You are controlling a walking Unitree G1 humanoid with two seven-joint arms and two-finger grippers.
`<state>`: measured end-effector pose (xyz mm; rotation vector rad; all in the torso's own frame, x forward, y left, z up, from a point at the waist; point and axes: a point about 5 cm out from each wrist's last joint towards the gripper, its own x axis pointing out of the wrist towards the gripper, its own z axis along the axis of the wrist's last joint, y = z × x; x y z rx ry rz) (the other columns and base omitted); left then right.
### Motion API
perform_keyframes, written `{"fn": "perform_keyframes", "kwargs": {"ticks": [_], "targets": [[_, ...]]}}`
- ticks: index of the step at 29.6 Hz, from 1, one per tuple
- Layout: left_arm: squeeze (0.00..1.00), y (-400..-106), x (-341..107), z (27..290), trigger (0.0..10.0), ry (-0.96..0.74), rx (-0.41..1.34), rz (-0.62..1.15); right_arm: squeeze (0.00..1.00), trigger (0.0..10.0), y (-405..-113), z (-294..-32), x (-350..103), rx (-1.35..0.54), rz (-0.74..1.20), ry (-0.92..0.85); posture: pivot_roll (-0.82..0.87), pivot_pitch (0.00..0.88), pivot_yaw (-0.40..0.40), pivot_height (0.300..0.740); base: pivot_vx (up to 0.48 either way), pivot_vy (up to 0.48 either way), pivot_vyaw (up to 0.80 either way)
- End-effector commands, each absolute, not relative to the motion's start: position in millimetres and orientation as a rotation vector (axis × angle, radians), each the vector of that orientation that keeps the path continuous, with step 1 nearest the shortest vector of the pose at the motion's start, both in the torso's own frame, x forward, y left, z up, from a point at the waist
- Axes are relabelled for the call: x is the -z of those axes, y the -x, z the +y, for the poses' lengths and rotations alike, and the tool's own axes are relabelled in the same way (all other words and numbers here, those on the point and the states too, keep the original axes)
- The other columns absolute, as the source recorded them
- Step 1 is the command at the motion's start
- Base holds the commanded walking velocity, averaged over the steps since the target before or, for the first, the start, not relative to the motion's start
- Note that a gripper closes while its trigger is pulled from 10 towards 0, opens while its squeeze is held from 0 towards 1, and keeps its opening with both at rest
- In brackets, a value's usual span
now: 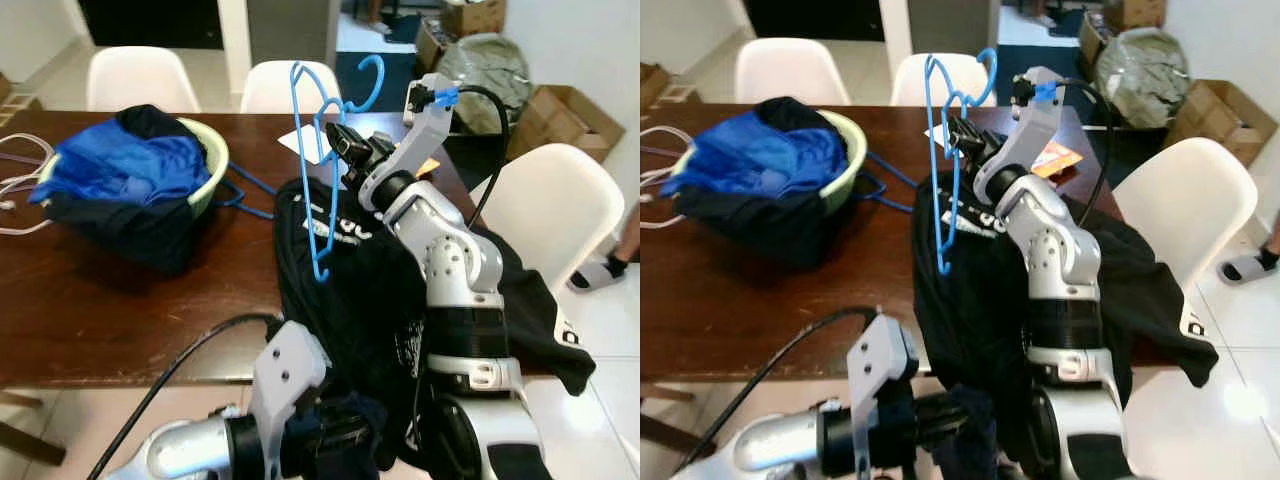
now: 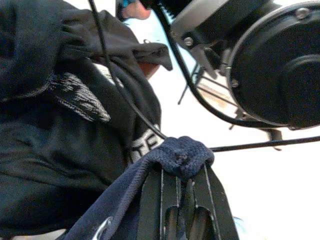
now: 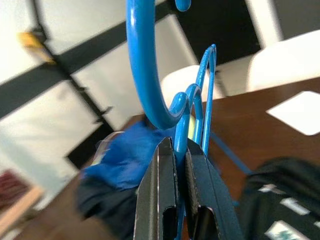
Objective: Hang hanger
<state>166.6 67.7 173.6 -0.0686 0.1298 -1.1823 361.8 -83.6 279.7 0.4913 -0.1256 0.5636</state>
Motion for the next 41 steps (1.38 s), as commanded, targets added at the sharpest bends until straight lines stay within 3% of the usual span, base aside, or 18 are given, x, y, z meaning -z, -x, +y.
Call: {"fn": "perform_keyframes", "kwargs": {"ticks": [1,21,31,35,41], "targets": [[0.00,-169.5,-178.9,67.4,10.0,0.065,1.179,0.095,0.00,10.0,-360.6,-82.0,-276.7,-0.562,-0.117,-0.463,0.09,0.086,-0.027,0.740,0.000,0.000,0.00],[0.00,-191.5,-181.5,67.3,10.0,0.027,1.146,0.060,0.00,10.0,-361.3,-90.2,-254.7,-0.506,-0.068,-0.387,0.07,0.088,-0.017,0.740,0.000,0.000,0.00],[0.00,-194.6,-178.9,65.5,10.0,0.031,1.143,0.069,0.00,10.0,-361.5,-92.1,-247.4,-0.488,-0.055,-0.363,0.07,0.092,-0.009,0.740,-0.480,0.000,0.00],[0.00,-200.6,-175.9,67.6,10.0,0.049,1.087,0.068,0.00,10.0,-360.6,-90.5,-242.3,-0.489,-0.043,-0.351,0.07,0.091,-0.010,0.740,-0.373,0.000,0.00],[0.00,-222.8,-174.9,82.0,10.0,0.087,0.873,0.039,0.00,10.0,-358.8,-87.3,-234.0,-0.494,-0.027,-0.338,0.07,0.086,-0.014,0.740,-0.072,0.000,0.00]]}}
